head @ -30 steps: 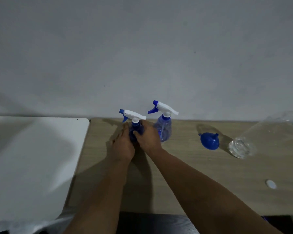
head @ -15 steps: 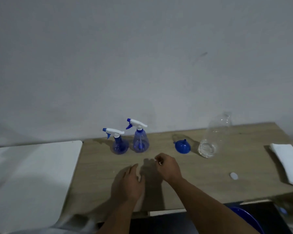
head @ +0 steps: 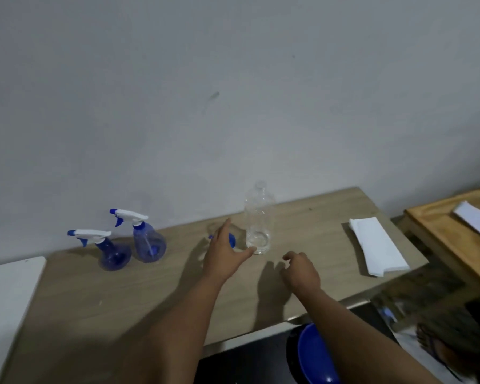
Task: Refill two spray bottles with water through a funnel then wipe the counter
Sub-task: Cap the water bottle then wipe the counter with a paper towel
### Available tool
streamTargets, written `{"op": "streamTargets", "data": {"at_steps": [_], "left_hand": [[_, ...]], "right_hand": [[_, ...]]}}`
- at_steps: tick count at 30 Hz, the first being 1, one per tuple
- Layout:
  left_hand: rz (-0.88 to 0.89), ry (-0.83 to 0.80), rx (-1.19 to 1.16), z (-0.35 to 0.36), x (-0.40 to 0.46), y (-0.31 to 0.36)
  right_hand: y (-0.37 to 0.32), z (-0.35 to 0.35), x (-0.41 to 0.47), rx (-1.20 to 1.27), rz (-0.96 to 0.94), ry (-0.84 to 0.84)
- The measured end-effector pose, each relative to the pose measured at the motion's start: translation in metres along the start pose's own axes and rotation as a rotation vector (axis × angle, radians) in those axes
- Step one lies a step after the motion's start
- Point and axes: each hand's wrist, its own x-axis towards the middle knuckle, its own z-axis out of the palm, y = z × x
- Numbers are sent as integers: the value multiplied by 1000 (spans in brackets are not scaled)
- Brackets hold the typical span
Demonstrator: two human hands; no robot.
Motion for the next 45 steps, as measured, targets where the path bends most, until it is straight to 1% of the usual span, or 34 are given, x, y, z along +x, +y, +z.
{"op": "streamTargets", "data": {"at_steps": [3, 5, 9, 11, 14, 16, 18, 21, 23, 25, 27, 30, 32, 35, 37, 42, 45], "left_hand": [[17, -8, -82, 16, 17, 29], [21, 19, -143, 24, 27, 42], [-14, 110, -190, 35, 41, 60], [-20, 158, -192, 37, 43, 64], [-24, 174, -193, 38, 45, 65], [-31, 173, -203, 37, 46, 65], [-35, 173, -206, 38, 46, 66], [-41, 180, -192, 38, 46, 70], [-43, 186, -178, 38, 45, 72], [-47, 196, -170, 38, 44, 73], [-59, 204, -161, 39, 45, 73], [-85, 180, -153, 38, 47, 73], [-100, 167, -154, 38, 48, 73], [-103, 165, -160, 39, 49, 71], [-104, 163, -152, 39, 49, 70], [-112, 168, -157, 41, 50, 73], [-113, 160, -138, 41, 51, 75]], "right_hand": [[23, 3, 14, -123, 18, -95], [34, 10, 22, -163, 4, -149], [50, 18, 27, -202, -100, -138], [53, 15, 29, -165, -110, -137], [45, -5, 40, -10, -53, -147], [27, -34, 55, 157, -26, -105], [0, -72, 72, 327, -50, -45], [-45, -131, 89, 534, -146, 43], [-74, -163, 90, 619, -260, 101], [-100, -189, 82, 672, -389, 113], [-118, -204, 75, 631, -515, 74], [-129, -206, 63, 372, -671, -21], [-131, -202, 58, 235, -723, -44], [-133, -198, 57, 144, -748, -56], [-134, -198, 58, 123, -740, -69], [-128, -195, 65, 165, -702, -124], [-120, -187, 66, 270, -642, -87]]}}
